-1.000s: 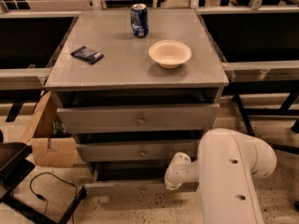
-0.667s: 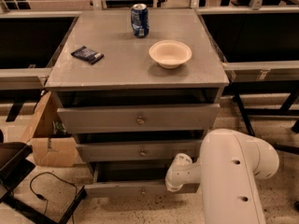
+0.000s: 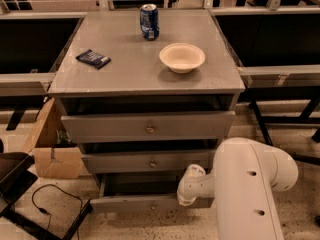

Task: Open bottom drawer

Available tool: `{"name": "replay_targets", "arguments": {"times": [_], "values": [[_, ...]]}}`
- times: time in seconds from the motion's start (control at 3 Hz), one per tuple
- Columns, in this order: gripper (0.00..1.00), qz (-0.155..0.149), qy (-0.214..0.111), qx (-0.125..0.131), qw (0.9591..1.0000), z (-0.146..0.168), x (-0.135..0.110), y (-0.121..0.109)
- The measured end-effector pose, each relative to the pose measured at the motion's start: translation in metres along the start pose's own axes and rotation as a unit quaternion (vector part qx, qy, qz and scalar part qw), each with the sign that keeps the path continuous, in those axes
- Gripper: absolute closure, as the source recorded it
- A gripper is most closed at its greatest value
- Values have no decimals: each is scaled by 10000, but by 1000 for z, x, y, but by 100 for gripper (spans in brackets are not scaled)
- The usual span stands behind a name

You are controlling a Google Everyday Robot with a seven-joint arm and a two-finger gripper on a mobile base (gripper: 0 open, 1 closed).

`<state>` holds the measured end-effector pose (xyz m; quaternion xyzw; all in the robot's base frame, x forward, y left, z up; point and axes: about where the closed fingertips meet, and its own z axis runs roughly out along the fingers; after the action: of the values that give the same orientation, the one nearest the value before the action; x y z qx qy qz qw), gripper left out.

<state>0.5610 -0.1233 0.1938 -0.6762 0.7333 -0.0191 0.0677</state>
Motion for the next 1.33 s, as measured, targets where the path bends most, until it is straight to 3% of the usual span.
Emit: {"name": "replay_targets", "arguments": {"times": [1.0,1.33], "values": [[100,46,15,-139,9999,-2,4,12],[82,46,15,-139,9999,-2,4,12]]}}
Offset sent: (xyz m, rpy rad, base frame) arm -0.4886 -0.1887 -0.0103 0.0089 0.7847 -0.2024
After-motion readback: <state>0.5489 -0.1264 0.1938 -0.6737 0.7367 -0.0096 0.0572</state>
